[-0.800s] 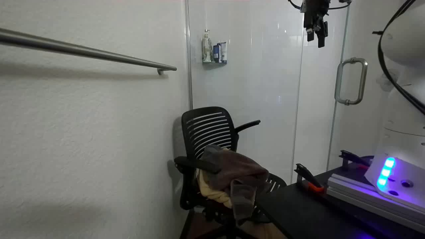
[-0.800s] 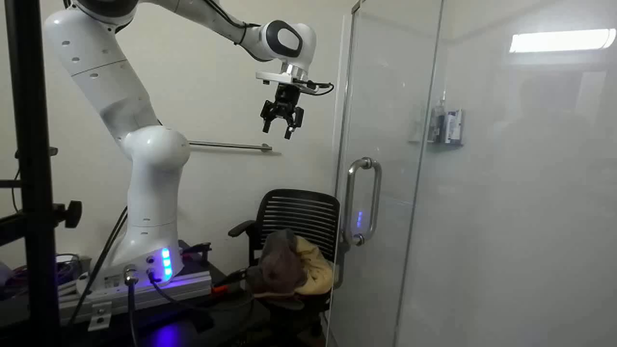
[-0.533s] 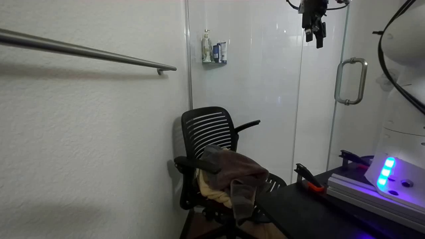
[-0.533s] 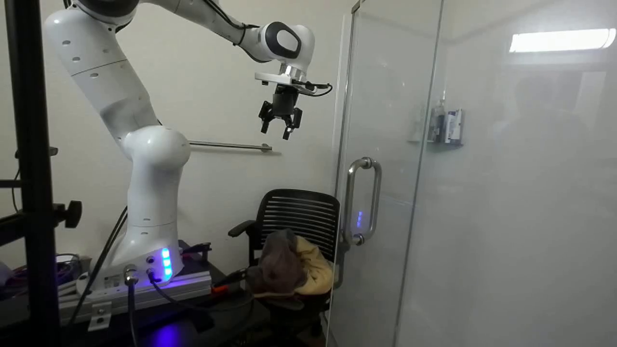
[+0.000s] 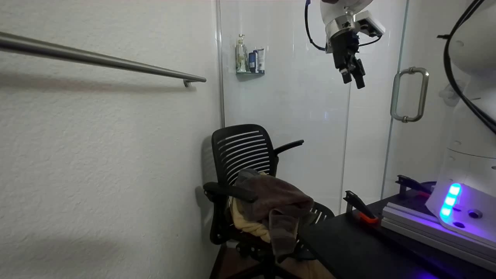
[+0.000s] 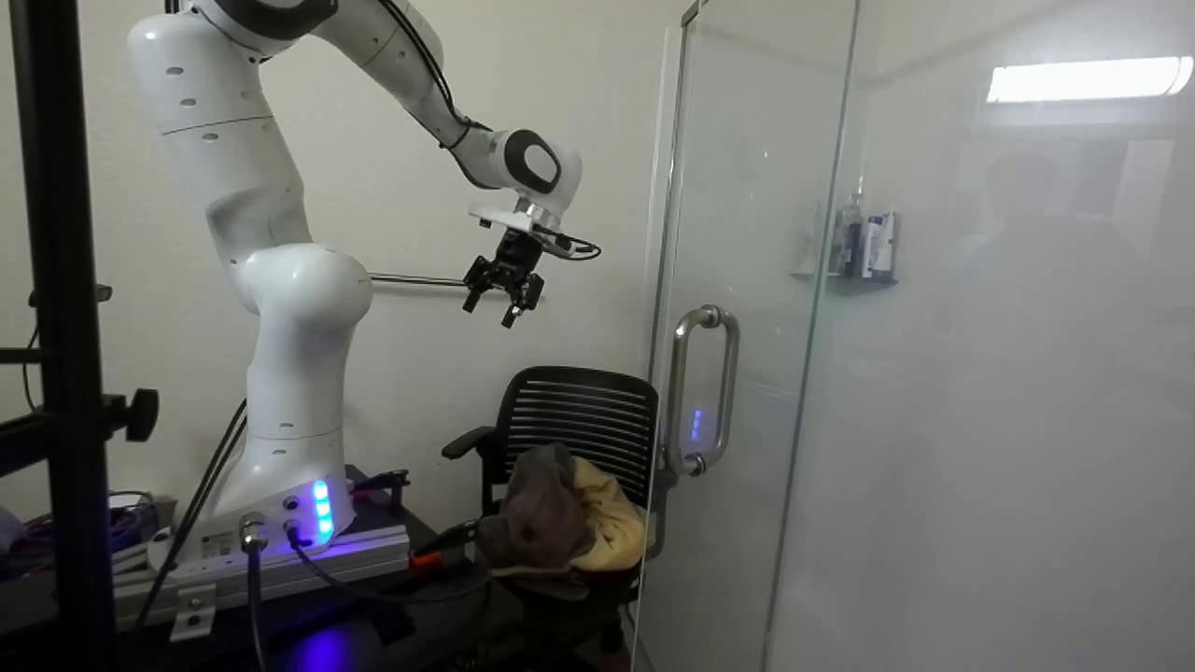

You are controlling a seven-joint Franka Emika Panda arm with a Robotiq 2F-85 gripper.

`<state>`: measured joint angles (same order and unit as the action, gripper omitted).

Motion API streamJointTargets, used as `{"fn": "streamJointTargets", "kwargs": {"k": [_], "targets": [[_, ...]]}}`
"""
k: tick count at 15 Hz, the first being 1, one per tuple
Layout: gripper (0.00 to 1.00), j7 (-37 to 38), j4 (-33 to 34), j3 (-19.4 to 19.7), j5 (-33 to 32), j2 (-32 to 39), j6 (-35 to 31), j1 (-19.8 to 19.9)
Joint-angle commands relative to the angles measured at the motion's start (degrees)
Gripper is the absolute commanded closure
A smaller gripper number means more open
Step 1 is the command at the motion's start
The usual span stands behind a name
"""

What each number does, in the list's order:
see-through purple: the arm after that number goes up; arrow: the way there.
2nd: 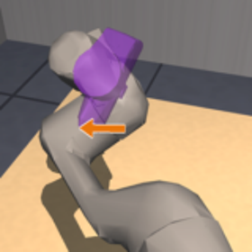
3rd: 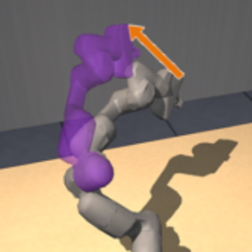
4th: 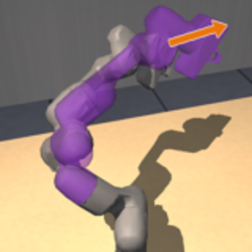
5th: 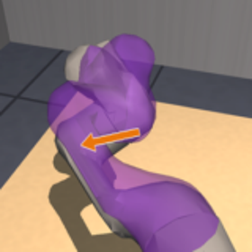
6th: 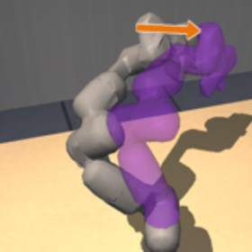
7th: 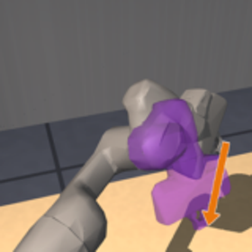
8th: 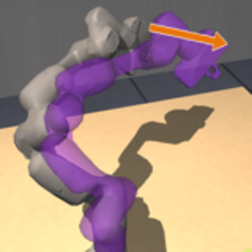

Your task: Pick up the black towel from the sitting base and put it on the chair back of the chair.

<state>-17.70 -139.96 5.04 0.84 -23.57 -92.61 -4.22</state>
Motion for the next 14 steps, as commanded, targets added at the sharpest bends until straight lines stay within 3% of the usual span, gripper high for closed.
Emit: {"fn": "streamJointTargets", "kwargs": {"k": [1,7,8,9,14], "targets": [[0.00,5.2,-6.7,-2.2,-0.6,-0.9,-15.8,1.4],[0.00,17.0,-15.6,-6.5,-4.1,1.4,-43.3,1.7],[0.00,19.6,-15.9,-7.0,-4.2,1.5,-44.6,1.9],[0.00,16.2,-13.9,-5.8,-2.8,1.0,-40.2,0.8],[0.00,16.3,-13.6,-5.4,-2.5,1.5,-39.6,1.1]]}}
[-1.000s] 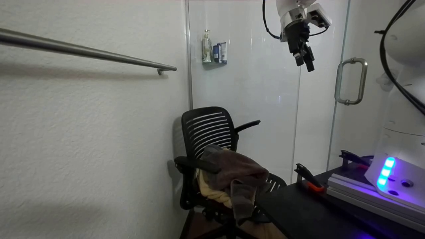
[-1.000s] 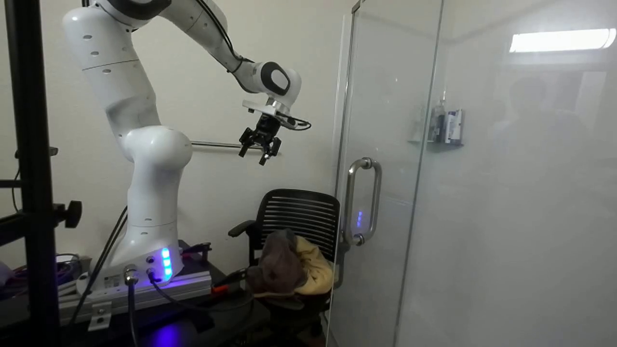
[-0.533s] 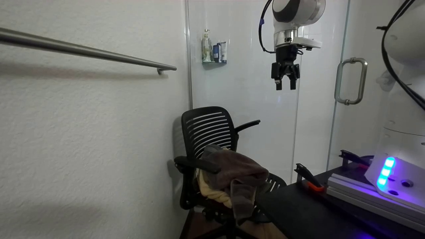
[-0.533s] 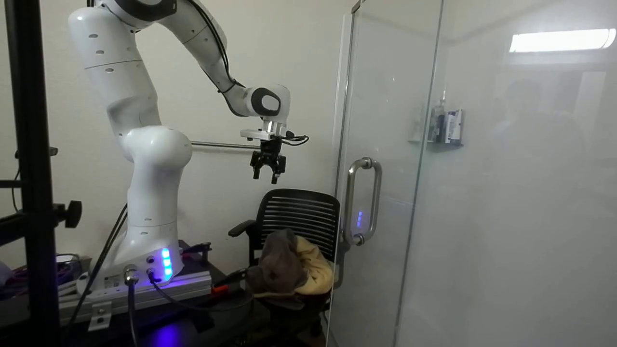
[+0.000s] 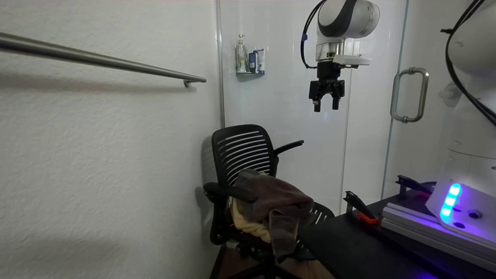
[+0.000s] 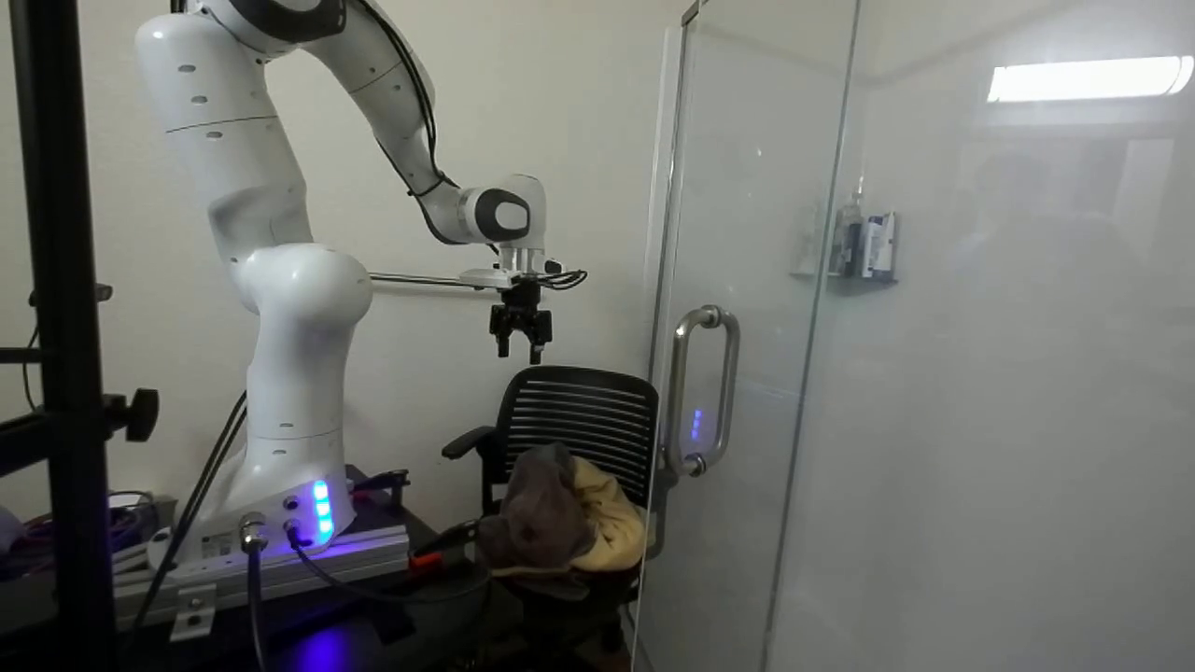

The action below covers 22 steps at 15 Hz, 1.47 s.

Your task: Pick up the black towel from the sitting base and put it on the chair back of the chair.

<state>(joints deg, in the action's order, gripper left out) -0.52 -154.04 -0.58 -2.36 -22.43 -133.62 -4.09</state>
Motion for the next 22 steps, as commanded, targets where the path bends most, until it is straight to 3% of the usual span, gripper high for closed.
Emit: {"fn": "streamJointTargets", "kwargs": {"k": [1,3,7,11,15,17,18,22], "targets": [[0.00,-2.8,1.3,1.7,3.1,2.0,3.3,0.4],[0.00,-11.9,1.4,4.8,9.3,7.3,1.3,-2.1],[0.00,-25.6,7.5,5.2,15.3,20.2,2.5,-3.2],[0.00,-29.2,16.0,2.3,3.8,30.2,2.0,-0.4],[0.00,-34.7,25.2,3.3,-10.0,37.0,2.6,3.0],[0.00,-38.3,29.4,3.4,-10.8,38.5,3.3,5.7],[0.00,-33.9,25.0,2.2,-10.1,36.2,1.9,4.6],[0.00,-37.4,28.7,2.6,-10.2,37.9,2.2,6.7]]}}
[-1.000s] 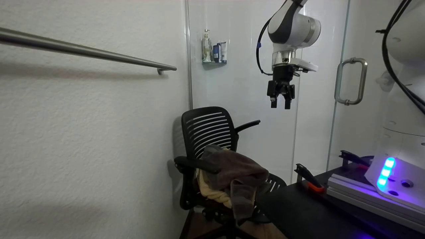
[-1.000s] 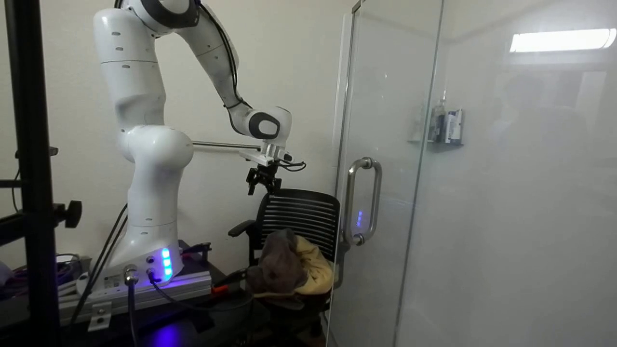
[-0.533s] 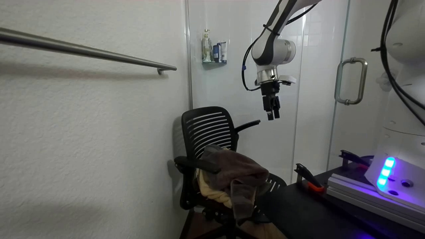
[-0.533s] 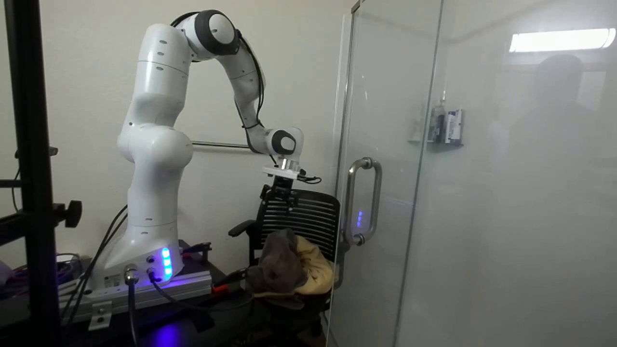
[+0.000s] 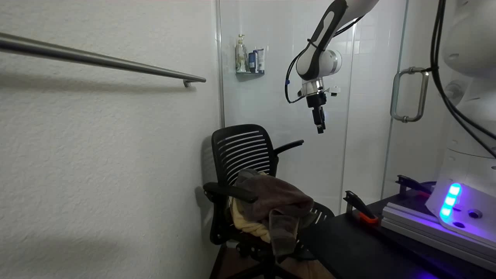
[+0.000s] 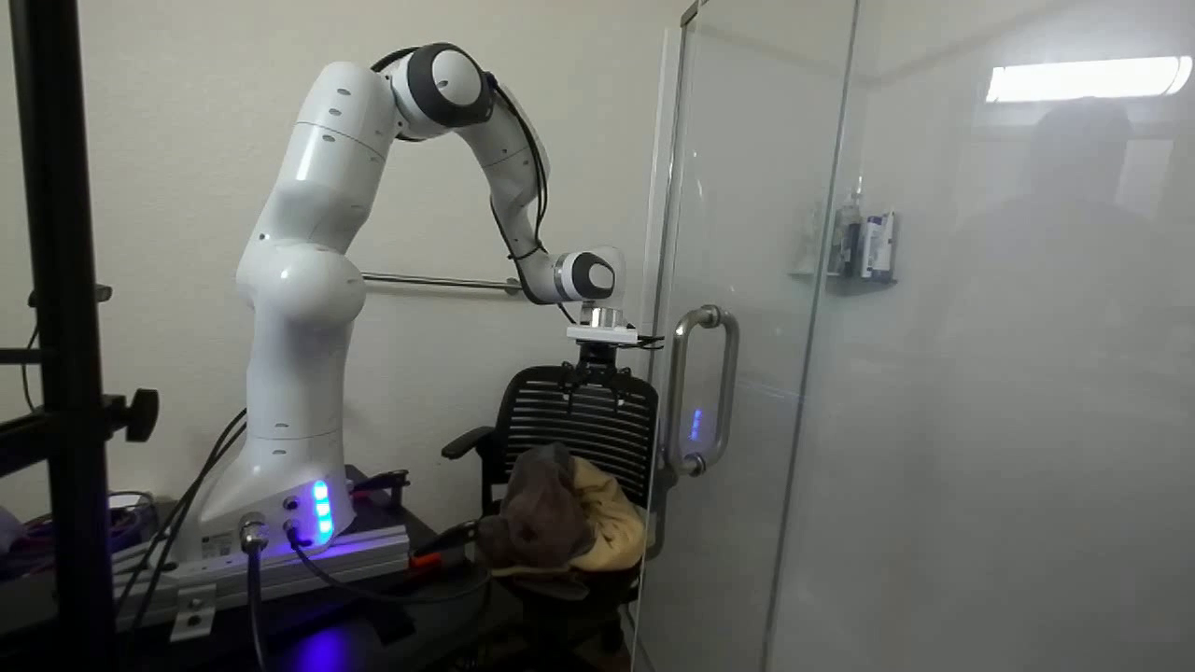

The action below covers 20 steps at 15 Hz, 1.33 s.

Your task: Pick up the black towel from the sitting base and put it on the chair back of the chair.

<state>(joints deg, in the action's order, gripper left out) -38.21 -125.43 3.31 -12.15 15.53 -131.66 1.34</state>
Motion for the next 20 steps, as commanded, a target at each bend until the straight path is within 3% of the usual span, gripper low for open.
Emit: {"fn": "streamJointTargets", "kwargs": {"k": [1,3,11,13,15,16,20], "targets": [[0.00,0.3,0.1,-1.4,-0.4,0.0,0.2,1.2],[0.00,-0.6,1.4,-2.5,1.8,1.7,-0.8,1.4],[0.00,-10.4,26.3,-15.8,7.9,22.4,2.1,-3.2],[0.00,-13.6,32.9,-19.0,11.5,28.1,4.5,-3.2],[0.00,-14.3,39.4,-20.6,14.0,32.6,11.0,-4.0],[0.00,-12.0,31.8,-18.8,12.2,27.6,5.3,-4.6],[0.00,-12.6,38.2,-19.7,13.2,32.3,9.2,-5.0]]}}
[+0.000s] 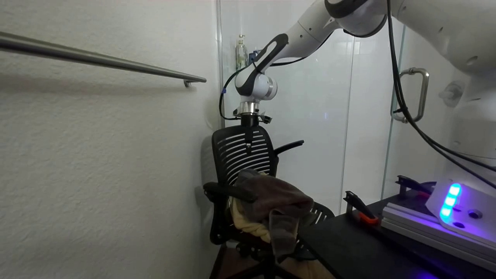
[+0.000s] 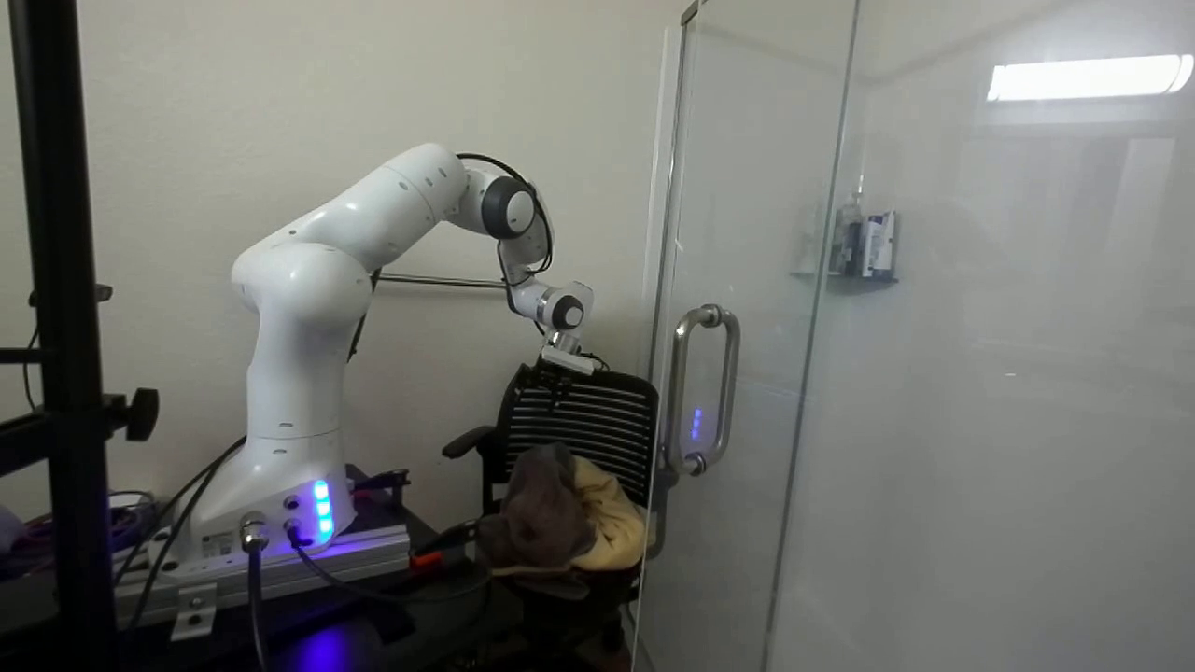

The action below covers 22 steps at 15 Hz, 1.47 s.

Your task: Pick up the black towel from the sitting base and put it on the chair back of the chair.

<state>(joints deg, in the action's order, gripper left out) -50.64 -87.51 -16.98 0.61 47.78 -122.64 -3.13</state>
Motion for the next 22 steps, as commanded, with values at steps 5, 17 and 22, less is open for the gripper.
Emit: {"fn": "streamJointTargets", "kwargs": {"k": [5,17,22], "targets": [[0.00,13.1,-0.8,3.3,-0.5,0.2,3.1,-5.2],[0.00,50.7,-29.9,5.2,1.5,-10.3,0.4,-11.6],[0.00,62.1,-42.5,11.5,-7.7,-17.3,0.8,-14.0]]}}
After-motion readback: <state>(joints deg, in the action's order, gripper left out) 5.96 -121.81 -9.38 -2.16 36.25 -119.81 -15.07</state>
